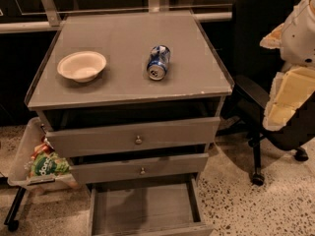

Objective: Close bottom drawer

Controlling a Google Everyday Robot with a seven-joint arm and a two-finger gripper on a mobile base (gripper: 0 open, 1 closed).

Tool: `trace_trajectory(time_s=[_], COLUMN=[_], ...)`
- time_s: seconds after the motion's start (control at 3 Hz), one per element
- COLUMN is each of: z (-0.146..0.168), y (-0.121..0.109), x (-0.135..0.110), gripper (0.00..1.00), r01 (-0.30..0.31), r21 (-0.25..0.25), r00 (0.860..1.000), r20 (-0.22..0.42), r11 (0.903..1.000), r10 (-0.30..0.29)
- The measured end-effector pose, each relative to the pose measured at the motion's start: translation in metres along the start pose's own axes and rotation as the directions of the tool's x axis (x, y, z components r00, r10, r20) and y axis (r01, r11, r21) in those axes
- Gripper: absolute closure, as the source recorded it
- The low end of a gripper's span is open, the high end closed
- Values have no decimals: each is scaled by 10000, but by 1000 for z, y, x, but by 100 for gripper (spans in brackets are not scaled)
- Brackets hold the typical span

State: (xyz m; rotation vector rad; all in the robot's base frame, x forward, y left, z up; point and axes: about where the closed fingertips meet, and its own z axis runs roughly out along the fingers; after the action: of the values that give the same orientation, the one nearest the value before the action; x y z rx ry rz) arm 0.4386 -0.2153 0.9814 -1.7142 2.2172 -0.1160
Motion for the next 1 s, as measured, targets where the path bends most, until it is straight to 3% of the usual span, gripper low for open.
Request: trace_trajectory(time_s=[0.33, 1.0], z=[0, 0], y=[0, 0], x=[0, 0], gripper=[0, 41], r01=[0, 0], r21=[0, 1], r00=[10000, 10000], r20=[0, 0], r11=[10000, 10000], r10=[0, 0])
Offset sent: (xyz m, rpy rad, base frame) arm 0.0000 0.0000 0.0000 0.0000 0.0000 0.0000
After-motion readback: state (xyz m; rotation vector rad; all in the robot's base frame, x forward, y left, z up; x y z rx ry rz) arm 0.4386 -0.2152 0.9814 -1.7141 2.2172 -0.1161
